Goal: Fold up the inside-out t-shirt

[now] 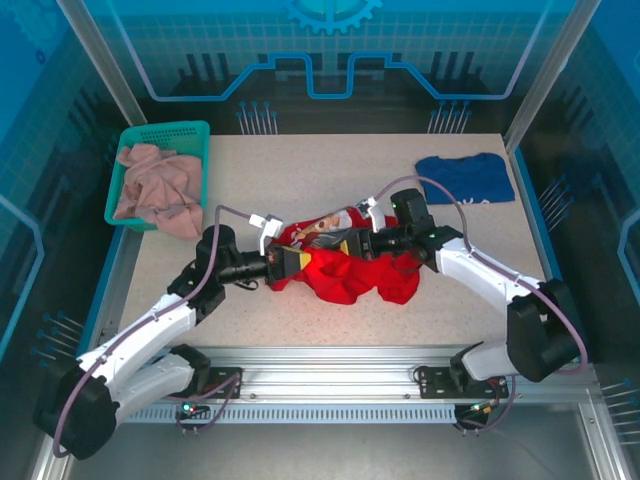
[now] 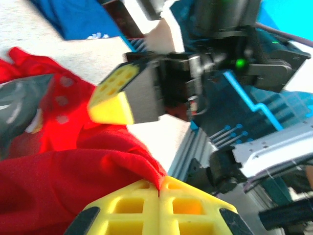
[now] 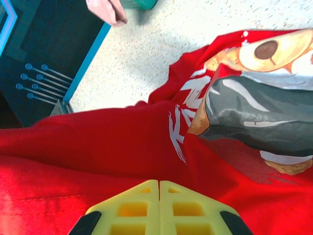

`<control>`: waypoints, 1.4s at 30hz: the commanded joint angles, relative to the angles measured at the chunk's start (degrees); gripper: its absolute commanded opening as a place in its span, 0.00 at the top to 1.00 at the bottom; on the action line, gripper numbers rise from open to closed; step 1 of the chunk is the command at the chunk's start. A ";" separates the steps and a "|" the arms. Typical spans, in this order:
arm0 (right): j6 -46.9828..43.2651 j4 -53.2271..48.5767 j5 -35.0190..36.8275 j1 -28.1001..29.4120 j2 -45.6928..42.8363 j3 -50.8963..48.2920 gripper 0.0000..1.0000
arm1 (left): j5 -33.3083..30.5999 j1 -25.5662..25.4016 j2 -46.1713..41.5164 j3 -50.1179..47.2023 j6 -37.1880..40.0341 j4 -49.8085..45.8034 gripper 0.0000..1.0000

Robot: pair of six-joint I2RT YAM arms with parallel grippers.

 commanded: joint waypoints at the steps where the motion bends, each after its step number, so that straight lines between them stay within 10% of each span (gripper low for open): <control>1: 4.86 1.94 3.69 0.18 -4.07 -0.31 1.00 | -13.58 0.34 -1.11 1.21 2.37 -9.74 0.99; 10: 15.02 5.72 18.69 8.80 -1.59 1.53 1.00 | -26.00 0.10 6.04 4.66 3.86 -21.57 0.65; 25: 15.49 4.61 20.29 12.18 3.46 6.78 1.00 | -43.54 -14.40 7.58 7.48 16.54 -24.40 0.10; 36: 15.85 4.68 21.25 12.32 2.11 5.73 1.00 | -52.15 -16.18 19.98 15.57 19.28 -25.78 0.01; 42: 14.44 2.52 24.61 12.14 0.48 5.11 1.00 | -60.47 -16.26 18.42 15.20 17.84 -28.41 0.19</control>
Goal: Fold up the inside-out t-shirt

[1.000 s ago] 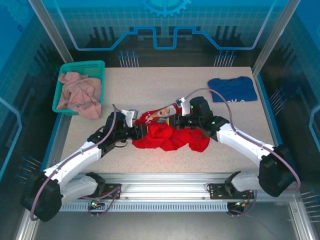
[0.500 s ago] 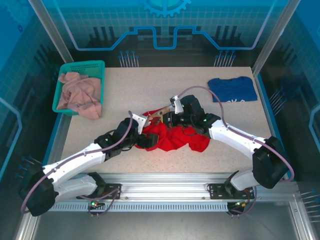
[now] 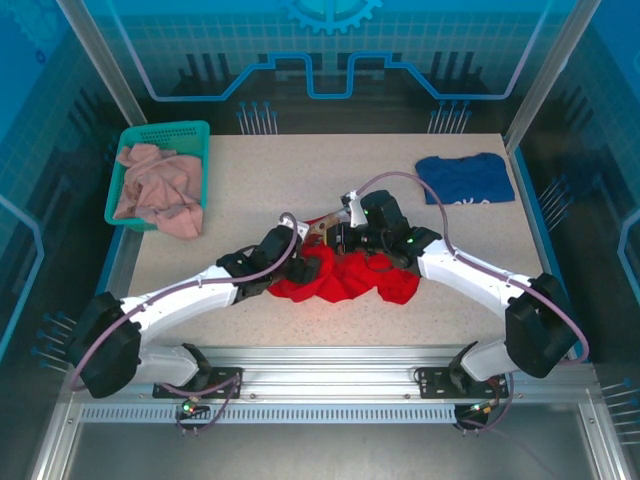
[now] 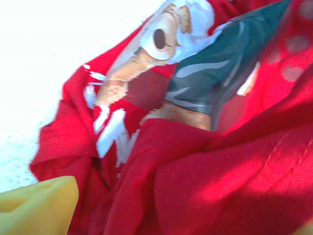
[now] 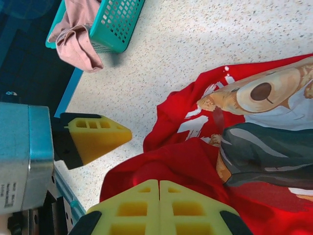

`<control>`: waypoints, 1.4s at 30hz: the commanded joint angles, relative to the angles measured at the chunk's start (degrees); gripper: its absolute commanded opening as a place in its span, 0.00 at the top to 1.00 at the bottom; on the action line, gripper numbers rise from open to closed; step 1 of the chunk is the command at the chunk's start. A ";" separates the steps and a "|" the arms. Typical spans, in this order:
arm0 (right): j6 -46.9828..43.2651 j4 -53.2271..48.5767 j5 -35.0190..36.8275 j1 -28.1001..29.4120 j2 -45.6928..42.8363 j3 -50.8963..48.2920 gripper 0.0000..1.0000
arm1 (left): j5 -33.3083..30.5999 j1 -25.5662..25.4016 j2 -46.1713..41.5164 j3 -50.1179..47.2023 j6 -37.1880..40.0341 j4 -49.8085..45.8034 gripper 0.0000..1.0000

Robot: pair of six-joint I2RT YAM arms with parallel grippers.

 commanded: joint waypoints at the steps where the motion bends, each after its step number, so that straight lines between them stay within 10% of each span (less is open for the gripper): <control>1: -0.78 -1.32 2.82 0.41 -2.34 0.04 1.00 | -6.68 -0.36 -1.99 0.89 0.08 -3.23 0.24; 15: -2.79 -3.14 5.81 1.24 -2.30 1.42 1.00 | -7.17 -0.31 -3.11 3.01 -0.02 -9.71 0.66; 25: -4.15 -3.44 5.76 2.34 -1.96 2.30 1.00 | -6.76 -0.20 -1.40 5.95 2.81 -10.03 0.50; 32: -4.25 -3.49 5.93 2.19 -1.92 2.24 1.00 | -0.13 -0.24 0.83 7.55 4.21 -10.12 0.74; 42: -4.33 -3.55 6.54 1.81 -2.73 2.21 1.00 | 0.05 -0.25 2.57 7.31 4.62 -10.09 0.73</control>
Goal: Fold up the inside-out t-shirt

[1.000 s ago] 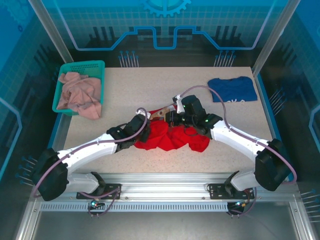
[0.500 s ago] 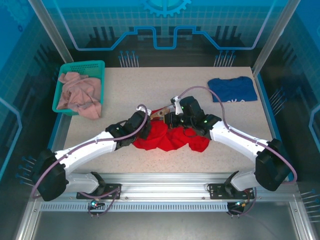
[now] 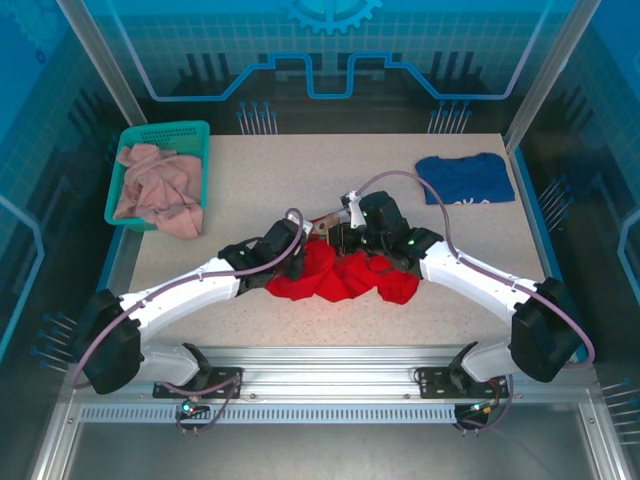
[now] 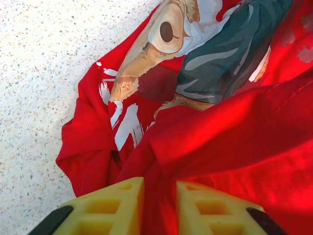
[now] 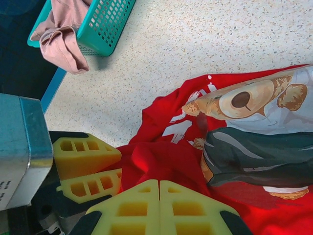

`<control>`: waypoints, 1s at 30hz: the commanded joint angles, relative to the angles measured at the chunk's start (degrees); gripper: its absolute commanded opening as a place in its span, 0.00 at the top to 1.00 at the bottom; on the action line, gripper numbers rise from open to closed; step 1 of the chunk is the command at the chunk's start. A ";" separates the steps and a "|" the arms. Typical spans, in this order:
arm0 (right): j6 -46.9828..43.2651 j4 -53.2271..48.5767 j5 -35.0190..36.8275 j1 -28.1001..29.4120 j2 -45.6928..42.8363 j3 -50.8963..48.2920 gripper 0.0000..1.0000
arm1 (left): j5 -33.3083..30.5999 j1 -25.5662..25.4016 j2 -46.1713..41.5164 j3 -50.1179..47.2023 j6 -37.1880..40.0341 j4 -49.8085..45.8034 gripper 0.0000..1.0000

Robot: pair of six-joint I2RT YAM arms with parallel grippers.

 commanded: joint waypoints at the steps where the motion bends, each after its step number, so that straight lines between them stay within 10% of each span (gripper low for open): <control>1: -0.88 -0.47 1.03 0.17 -1.43 1.33 1.00 | 0.56 -0.17 0.86 1.34 0.48 -1.08 0.73; 12: -0.97 -0.52 1.11 -0.41 -2.03 1.37 1.00 | 2.36 -0.16 2.70 1.23 0.64 -0.46 0.71; 18: -1.97 -1.48 2.79 -0.79 -2.09 1.50 1.00 | 3.78 -0.17 -1.02 1.46 -0.54 -0.60 0.92; 30: -16.64 -1.97 10.92 -0.01 -8.14 3.78 1.00 | 35.45 11.16 -21.80 3.11 -13.79 -2.27 1.00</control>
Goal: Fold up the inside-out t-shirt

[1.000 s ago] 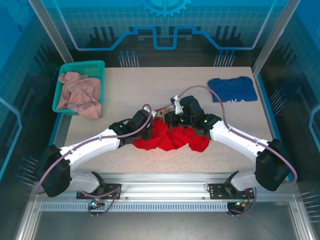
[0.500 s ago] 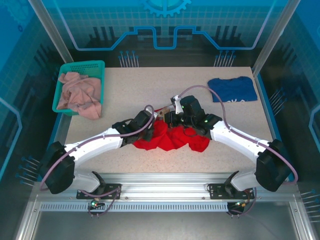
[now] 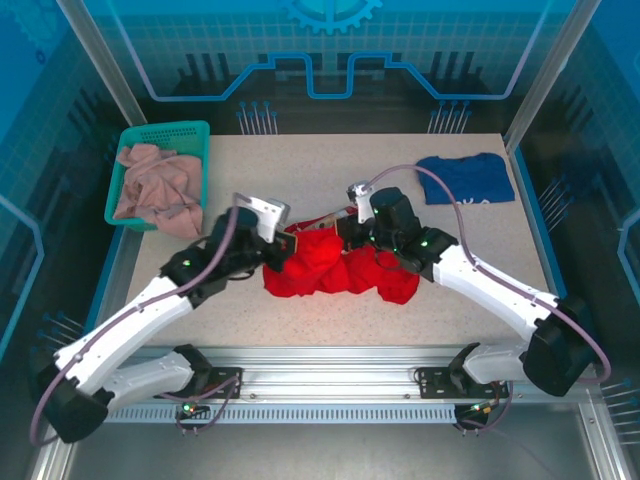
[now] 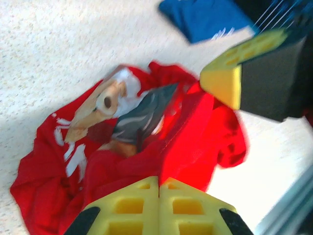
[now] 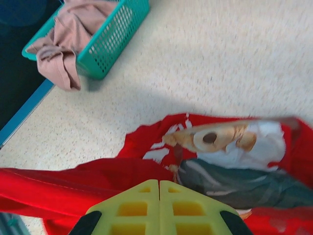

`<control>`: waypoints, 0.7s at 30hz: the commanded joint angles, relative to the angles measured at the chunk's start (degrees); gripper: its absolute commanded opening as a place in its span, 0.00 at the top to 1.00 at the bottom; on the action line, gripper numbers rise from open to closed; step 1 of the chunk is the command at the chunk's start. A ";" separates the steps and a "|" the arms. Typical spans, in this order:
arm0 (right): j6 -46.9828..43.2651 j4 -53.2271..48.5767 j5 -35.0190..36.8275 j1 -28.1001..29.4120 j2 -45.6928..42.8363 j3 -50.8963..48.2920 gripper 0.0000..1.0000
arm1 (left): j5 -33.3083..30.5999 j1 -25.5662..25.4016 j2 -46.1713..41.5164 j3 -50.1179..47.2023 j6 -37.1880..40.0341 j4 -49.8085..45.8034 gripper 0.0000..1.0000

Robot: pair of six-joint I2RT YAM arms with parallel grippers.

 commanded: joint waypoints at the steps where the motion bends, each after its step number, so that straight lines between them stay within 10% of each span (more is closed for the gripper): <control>1: -6.17 -0.84 4.37 0.33 -2.46 2.85 1.00 | 16.89 5.19 -2.53 0.93 -6.84 -1.94 1.00; 6: -9.12 -4.85 3.49 0.28 -2.34 6.39 1.00 | 15.76 6.12 -1.17 3.70 -3.39 -11.98 1.00; 11: -11.97 -14.20 3.05 0.28 0.59 13.06 1.00 | -1.05 6.06 0.14 3.69 -2.04 -20.65 1.00; 21: 2.64 -1.07 -13.83 1.89 5.07 8.50 1.00 | -3.52 4.57 3.46 -3.52 -3.78 -11.98 0.94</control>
